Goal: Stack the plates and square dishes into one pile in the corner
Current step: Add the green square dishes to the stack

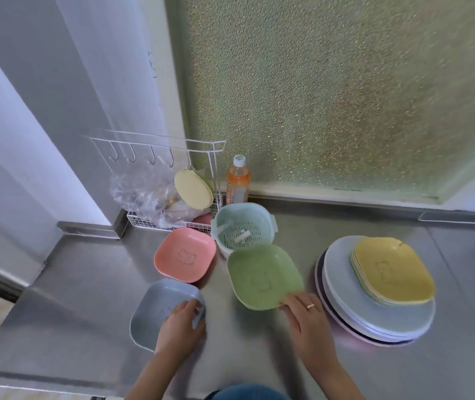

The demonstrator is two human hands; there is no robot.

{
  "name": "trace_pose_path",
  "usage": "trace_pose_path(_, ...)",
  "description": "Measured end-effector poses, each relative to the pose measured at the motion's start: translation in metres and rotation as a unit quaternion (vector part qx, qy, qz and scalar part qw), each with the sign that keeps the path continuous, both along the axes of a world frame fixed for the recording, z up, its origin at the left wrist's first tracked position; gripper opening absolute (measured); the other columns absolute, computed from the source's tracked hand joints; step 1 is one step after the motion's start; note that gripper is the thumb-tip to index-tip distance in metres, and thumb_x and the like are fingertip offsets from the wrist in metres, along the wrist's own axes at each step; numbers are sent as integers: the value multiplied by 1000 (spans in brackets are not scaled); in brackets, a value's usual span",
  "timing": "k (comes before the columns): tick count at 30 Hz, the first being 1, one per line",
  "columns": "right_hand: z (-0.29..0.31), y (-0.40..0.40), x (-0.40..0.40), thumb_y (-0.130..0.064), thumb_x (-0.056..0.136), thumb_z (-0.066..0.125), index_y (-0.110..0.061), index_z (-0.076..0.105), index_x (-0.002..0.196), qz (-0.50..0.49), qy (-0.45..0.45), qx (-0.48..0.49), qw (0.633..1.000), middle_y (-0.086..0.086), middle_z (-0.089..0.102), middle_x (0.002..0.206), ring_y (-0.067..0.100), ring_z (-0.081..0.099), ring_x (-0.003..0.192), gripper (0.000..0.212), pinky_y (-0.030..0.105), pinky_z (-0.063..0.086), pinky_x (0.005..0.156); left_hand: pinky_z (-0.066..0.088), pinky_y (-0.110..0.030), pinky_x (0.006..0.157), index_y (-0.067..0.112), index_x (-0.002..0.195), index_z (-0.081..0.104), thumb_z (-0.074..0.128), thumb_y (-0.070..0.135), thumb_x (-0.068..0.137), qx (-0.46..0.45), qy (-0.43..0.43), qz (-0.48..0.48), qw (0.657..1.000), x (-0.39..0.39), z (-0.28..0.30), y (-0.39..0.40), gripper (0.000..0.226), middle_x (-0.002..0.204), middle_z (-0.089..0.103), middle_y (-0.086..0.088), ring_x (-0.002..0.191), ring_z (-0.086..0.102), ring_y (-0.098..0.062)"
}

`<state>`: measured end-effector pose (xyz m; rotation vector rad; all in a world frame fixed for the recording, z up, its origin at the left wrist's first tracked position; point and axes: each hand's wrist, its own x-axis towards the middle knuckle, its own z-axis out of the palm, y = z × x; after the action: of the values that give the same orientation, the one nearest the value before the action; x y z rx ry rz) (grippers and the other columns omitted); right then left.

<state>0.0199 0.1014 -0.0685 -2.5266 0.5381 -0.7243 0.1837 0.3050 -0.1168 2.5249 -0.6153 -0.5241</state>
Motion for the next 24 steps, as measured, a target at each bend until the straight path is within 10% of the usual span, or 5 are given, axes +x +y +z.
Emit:
trace_pose_path(11, 54, -94, -69, -14, 87, 53, -3, 66, 93, -317, -93, -15, 944, 13, 64, 98, 27, 46, 94, 18, 23, 34, 79, 46, -36, 77, 18, 97, 52, 59, 37, 82, -9, -3, -72, 997, -16, -10, -40, 25, 106, 61, 1, 103, 58, -24)
trace_pose_path(24, 26, -170, -114, 18, 75, 40, 2, 64, 96, -283, 80, 37, 955, 19, 60, 121, 42, 53, 109, 36, 43, 41, 92, 47, -36, 70, 23, 100, 53, 62, 38, 81, -54, -25, -44, 997, -3, 1, -48, 26, 100, 63, 1, 95, 60, -26)
